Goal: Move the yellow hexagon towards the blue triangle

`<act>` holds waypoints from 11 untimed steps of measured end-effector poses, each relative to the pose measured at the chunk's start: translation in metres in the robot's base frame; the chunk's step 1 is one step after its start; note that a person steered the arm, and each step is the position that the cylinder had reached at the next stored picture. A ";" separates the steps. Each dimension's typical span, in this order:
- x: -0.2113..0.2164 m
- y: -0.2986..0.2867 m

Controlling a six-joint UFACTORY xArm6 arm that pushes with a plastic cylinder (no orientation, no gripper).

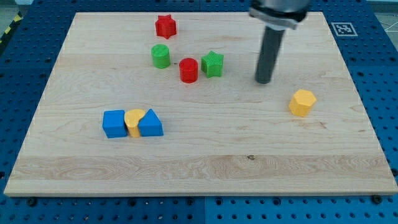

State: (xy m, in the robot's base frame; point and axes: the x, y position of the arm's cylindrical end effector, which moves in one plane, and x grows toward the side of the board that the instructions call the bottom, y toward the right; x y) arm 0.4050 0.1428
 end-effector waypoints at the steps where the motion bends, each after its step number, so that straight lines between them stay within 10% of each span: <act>1: 0.004 0.055; 5: 0.062 0.147; 11: 0.056 -0.123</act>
